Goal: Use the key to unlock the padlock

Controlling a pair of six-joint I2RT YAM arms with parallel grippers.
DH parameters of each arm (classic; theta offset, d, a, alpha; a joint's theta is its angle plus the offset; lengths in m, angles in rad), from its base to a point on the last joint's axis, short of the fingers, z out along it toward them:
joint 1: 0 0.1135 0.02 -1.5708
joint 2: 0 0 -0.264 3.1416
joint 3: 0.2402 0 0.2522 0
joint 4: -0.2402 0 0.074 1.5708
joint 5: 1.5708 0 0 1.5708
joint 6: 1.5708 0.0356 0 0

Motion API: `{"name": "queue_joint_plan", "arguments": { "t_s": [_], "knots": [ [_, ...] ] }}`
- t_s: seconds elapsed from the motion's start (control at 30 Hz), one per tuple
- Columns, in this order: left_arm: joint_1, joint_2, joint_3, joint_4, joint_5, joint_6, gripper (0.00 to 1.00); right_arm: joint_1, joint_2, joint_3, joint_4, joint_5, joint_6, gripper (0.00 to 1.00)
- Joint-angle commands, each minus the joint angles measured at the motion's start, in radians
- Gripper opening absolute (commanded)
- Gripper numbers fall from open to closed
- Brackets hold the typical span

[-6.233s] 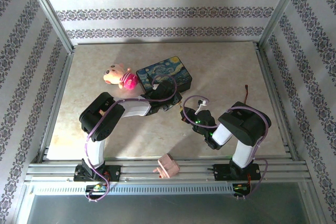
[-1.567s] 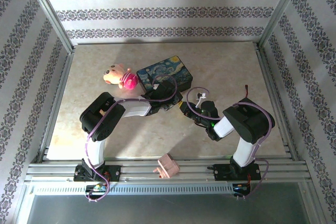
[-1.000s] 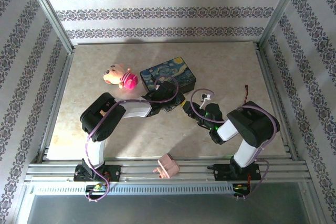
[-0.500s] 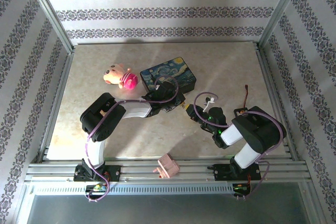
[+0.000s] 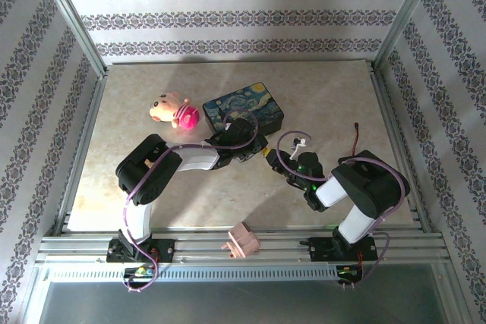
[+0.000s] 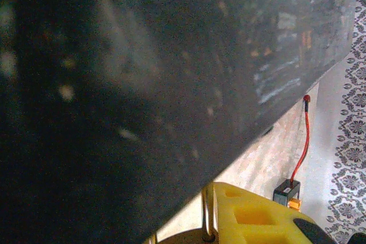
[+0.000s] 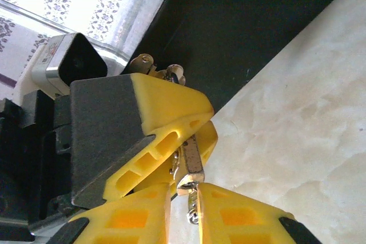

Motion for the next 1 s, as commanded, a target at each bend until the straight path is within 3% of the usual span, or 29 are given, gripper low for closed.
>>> {"name": "queue_joint_plan", "arguments": {
  "t_s": [0.0, 0.97],
  "knots": [
    [-0.024, 0.016, -0.026, 0.014, 0.118, -0.068, 0.24, 0.017, 0.021, 0.011, 0.034, 0.02, -0.012, 0.19],
    [-0.024, 0.015, -0.013, 0.003, 0.118, -0.065, 0.23, 0.046, 0.036, -0.034, 0.04, 0.099, 0.017, 0.22]
  ]
}}
